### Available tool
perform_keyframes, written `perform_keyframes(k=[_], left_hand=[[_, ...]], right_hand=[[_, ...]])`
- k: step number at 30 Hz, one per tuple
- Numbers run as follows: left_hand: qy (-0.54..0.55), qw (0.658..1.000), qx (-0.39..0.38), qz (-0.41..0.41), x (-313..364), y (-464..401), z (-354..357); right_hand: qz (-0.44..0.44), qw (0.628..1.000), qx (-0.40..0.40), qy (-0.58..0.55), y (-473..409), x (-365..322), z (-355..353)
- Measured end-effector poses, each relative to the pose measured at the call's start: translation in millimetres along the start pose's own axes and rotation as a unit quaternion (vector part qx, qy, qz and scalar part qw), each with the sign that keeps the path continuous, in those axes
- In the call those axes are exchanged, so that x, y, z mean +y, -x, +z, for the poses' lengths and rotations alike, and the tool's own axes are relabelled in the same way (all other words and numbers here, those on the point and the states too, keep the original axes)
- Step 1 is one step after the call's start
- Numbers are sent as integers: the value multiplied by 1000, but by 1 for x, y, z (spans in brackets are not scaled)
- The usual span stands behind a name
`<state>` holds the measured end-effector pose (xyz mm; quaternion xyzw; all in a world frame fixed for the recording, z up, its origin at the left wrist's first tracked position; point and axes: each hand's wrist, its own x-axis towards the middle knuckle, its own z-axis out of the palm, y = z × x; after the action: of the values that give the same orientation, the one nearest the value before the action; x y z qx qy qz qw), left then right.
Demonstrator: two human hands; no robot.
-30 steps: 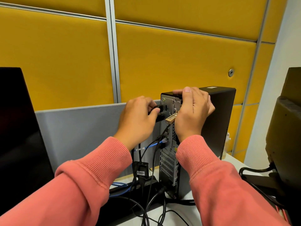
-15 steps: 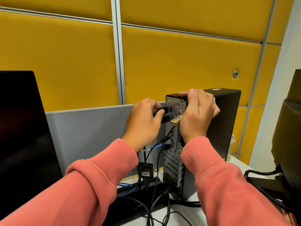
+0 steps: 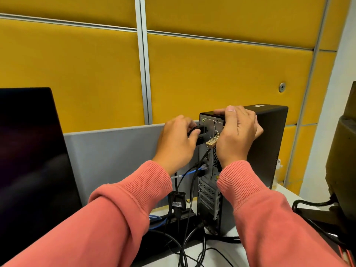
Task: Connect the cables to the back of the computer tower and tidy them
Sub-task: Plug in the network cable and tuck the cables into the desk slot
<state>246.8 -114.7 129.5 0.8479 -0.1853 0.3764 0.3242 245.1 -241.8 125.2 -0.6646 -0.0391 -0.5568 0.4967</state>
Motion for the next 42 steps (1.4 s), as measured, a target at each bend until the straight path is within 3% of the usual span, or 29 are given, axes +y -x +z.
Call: perform_keyframes(k=[9, 16, 21, 24, 27, 30, 32, 33, 42], left_hand=[[-64, 988, -134, 50, -10, 26, -35], [5, 961, -272, -49, -19, 98, -101], [-50, 955, -276, -101, -40, 166, -136], [-107, 951, -265, -120, -56, 208, -148], [-166, 936, -281, -134, -66, 246, -156], [-179, 925, -290, -170, -69, 274, -159], [-174, 921, -291, -191, -70, 285, -159], [-168, 921, -289, -200, -72, 288, -158], [-95, 957, -172, -215, -121, 277, -146]], right_hand=[[36, 999, -28, 17, 3, -14, -6], [94, 984, -121, 86, 6, -47, -30], [9, 981, -157, 114, 60, -71, -61], [-74, 971, -220, 61, 107, -75, -82], [-100, 914, -393, 8, 146, -69, -97], [-119, 802, -580, 73, 183, -64, -104], [-106, 745, -649, 110, 200, -62, -107], [-103, 736, -659, 121, 205, -61, -105], [-67, 811, -569, 118, 193, -53, -34]])
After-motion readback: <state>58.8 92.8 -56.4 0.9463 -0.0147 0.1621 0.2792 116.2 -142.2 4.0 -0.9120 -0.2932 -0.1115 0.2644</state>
